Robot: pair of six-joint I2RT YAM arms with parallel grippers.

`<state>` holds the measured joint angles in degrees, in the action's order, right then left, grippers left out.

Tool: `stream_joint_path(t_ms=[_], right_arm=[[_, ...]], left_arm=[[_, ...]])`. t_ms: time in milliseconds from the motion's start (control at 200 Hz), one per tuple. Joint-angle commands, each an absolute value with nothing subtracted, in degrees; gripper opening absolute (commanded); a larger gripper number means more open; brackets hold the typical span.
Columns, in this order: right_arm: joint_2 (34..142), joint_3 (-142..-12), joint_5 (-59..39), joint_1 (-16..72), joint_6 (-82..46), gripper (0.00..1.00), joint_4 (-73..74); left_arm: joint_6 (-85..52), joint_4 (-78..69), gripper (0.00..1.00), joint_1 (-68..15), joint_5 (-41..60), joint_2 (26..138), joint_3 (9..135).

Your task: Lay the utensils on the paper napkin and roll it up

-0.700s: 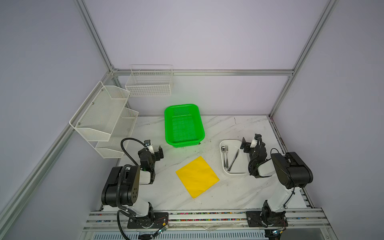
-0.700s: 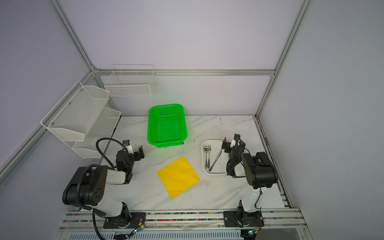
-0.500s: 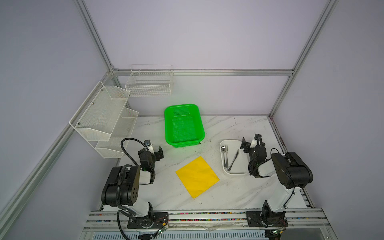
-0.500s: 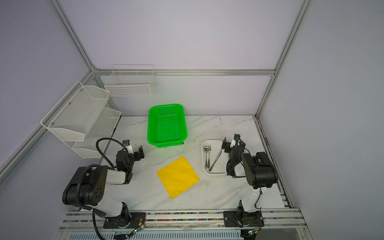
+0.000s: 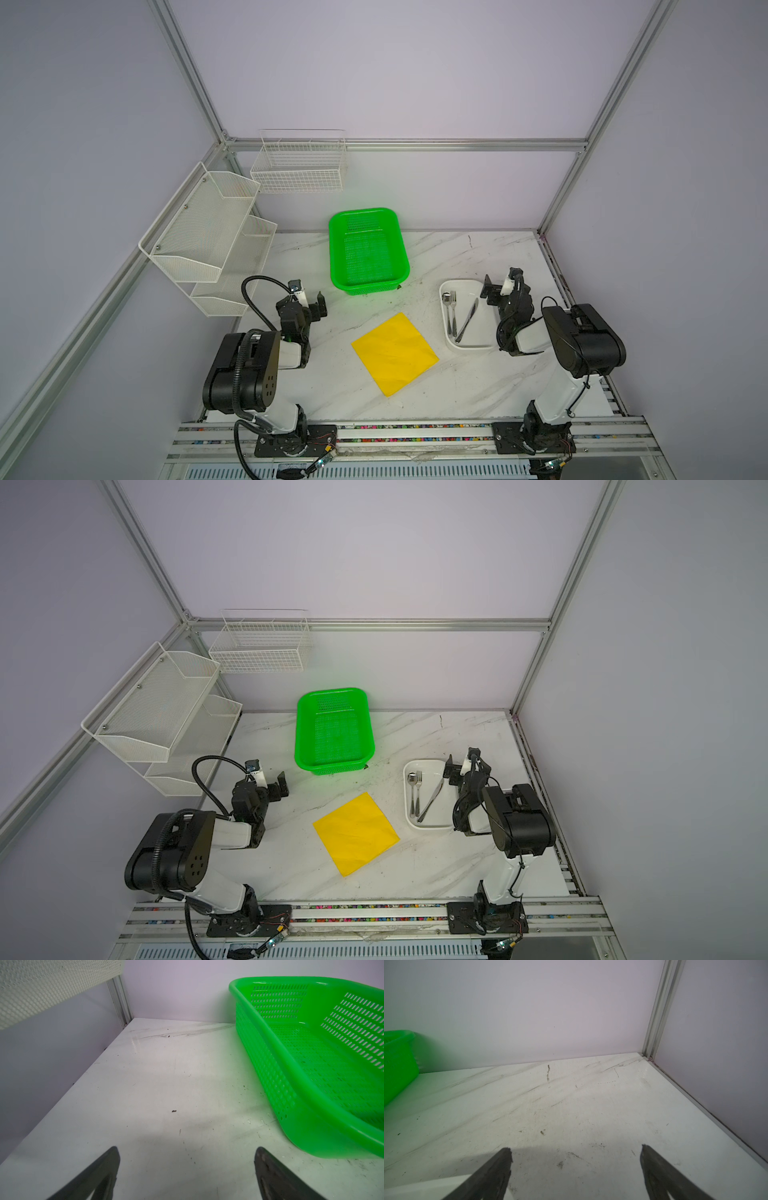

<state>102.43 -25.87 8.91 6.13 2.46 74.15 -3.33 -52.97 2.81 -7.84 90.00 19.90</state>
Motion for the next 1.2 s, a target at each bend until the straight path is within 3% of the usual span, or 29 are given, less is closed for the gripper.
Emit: stream_joint_path(t_ms=[0,420,565,695,845,1050,1195], right_arm=[[102.3,-27.0,8.2,5.8,3.4,0.97,76.3],[102.0,-26.7,7.8,5.8,3.8,0.97,76.6],[99.0,-27.2,7.1,5.8,4.3,0.97,73.4],[91.9,-33.8,9.6,5.6,-1.6,0.97,52.6],[86.2,-43.8,5.3,5.6,-13.7,0.97,25.0],[81.3,-48.2,-7.9,5.2,-21.9,0.94,-0.4],[79.7,-48.1,-12.2,5.2,-17.7,0.91,-9.4]], left_arm=[[-2.2,-55.2,1.00,2.4,-7.9,89.6,20.8],[-1.3,-58.1,1.00,2.4,-5.0,89.2,19.2],[-1.6,-53.4,1.00,2.4,-6.2,82.4,18.6],[-4.4,-41.0,1.00,2.4,-8.7,72.4,21.5],[-23.3,-24.5,1.00,2.6,-11.3,63.6,26.7],[-31.0,-12.6,1.00,3.4,9.8,55.7,29.6],[-34.6,-10.4,1.00,3.2,25.6,54.2,29.1]])
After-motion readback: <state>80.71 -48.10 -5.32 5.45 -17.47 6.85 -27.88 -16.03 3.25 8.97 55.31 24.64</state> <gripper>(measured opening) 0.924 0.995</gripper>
